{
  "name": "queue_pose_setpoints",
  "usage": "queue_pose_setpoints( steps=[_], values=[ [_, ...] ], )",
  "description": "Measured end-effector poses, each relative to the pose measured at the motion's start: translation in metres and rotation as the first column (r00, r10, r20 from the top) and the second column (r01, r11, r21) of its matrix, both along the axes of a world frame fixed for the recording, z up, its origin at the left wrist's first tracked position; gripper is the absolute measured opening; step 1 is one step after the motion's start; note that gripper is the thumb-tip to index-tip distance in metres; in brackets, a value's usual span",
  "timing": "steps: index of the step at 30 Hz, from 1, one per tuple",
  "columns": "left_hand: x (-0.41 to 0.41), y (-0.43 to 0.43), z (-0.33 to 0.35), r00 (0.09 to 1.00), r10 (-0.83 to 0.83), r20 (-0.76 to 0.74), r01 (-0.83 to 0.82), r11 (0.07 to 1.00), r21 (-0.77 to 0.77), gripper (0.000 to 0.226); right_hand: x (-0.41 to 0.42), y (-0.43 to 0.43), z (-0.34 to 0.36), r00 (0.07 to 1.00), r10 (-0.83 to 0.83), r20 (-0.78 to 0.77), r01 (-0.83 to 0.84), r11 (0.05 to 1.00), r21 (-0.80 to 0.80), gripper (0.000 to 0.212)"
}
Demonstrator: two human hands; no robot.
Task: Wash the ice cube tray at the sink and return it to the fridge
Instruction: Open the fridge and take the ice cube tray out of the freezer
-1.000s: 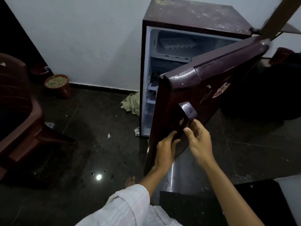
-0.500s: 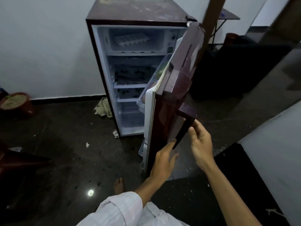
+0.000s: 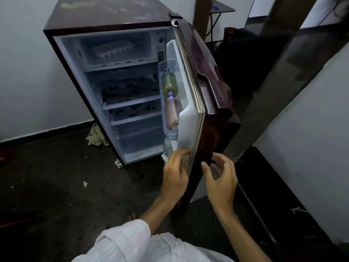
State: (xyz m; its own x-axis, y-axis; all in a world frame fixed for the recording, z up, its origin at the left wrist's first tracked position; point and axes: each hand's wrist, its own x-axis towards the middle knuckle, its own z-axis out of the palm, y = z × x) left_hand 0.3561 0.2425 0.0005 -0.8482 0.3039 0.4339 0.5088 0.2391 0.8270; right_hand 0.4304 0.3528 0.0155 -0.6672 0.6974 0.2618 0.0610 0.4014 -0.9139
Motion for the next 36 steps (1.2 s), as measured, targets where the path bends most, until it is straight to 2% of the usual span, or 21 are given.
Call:
queue_pose_setpoints(
  steps=[4, 9, 16, 22, 28, 36],
  values=[
    [0.000, 0.018, 0.000, 0.997, -0.081, -0.013, 0.081, 0.996, -0.050, 0.038, -0.006, 0.003, -0.006, 0.994, -0.094, -0.054, 0.095, 0.995, 0.017, 0.046],
    [0.002, 0.045, 0.004, 0.981, -0.193, -0.030, 0.189, 0.978, -0.092, 0.040, -0.011, 0.024, -0.007, 0.975, -0.204, -0.087, 0.202, 0.979, -0.033, 0.053],
    [-0.002, 0.089, 0.006, 0.925, -0.379, -0.004, 0.375, 0.917, -0.136, 0.046, -0.017, 0.076, -0.015, 0.938, -0.333, -0.093, 0.327, 0.942, -0.081, 0.047],
    [-0.011, 0.132, 0.004, 0.859, -0.511, -0.036, 0.485, 0.833, -0.265, 0.055, -0.021, 0.126, -0.023, 0.925, -0.373, -0.066, 0.370, 0.927, -0.054, 0.044],
    [-0.015, 0.174, 0.002, 0.823, -0.566, -0.048, 0.489, 0.749, -0.447, 0.063, -0.030, 0.168, -0.023, 0.922, -0.386, 0.002, 0.386, 0.921, 0.051, 0.041],
    [-0.025, 0.200, 0.001, 0.812, -0.577, -0.088, 0.414, 0.676, -0.610, 0.076, -0.036, 0.213, -0.031, 0.937, -0.325, 0.127, 0.300, 0.936, 0.186, 0.048]
  ],
)
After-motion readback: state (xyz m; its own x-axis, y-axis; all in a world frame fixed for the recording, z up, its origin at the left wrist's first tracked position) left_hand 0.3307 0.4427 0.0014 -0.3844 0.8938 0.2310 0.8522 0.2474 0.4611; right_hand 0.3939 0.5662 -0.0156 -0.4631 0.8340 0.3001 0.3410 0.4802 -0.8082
